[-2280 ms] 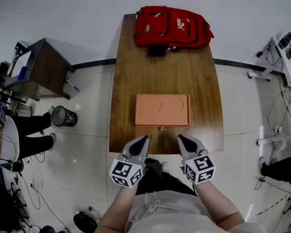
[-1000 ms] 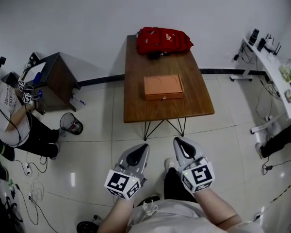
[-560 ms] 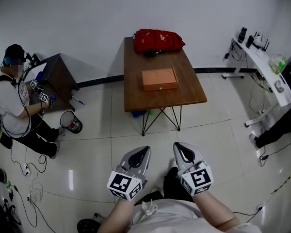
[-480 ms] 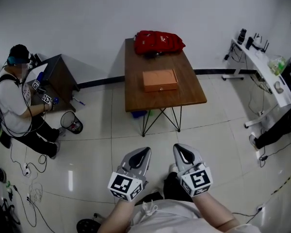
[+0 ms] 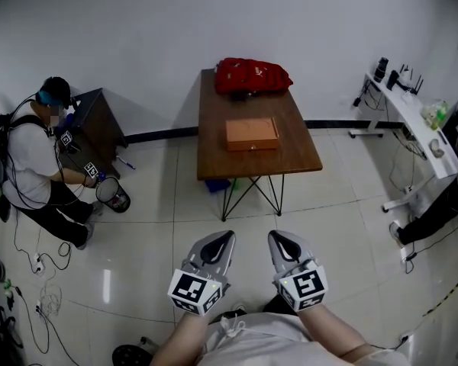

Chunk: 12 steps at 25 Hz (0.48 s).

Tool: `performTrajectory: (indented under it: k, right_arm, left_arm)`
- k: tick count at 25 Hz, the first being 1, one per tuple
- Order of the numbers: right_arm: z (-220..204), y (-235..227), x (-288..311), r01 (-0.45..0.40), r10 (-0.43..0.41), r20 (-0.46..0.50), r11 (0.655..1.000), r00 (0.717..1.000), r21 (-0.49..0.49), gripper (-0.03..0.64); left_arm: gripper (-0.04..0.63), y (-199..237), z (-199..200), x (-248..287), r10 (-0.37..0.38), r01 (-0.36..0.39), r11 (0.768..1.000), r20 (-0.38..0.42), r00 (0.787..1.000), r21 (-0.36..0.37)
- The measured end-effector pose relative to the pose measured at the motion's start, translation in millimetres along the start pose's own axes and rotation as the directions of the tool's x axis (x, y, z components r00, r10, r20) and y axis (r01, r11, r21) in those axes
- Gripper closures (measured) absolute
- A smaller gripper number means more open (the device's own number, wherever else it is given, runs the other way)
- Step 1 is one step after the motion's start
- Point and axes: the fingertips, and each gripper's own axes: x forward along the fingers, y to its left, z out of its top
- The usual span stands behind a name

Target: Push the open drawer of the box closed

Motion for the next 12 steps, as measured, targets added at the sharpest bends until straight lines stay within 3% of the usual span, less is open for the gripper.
performTrajectory:
  k: [12]
  right_arm:
    - [9, -34, 1, -0.006, 0.006, 0.007, 1.0, 1.0, -0.007, 0.609]
  left_arm:
    - [0.589, -13, 7, 31, -0.002, 0.002, 1.0, 0.013, 1.0, 0.002]
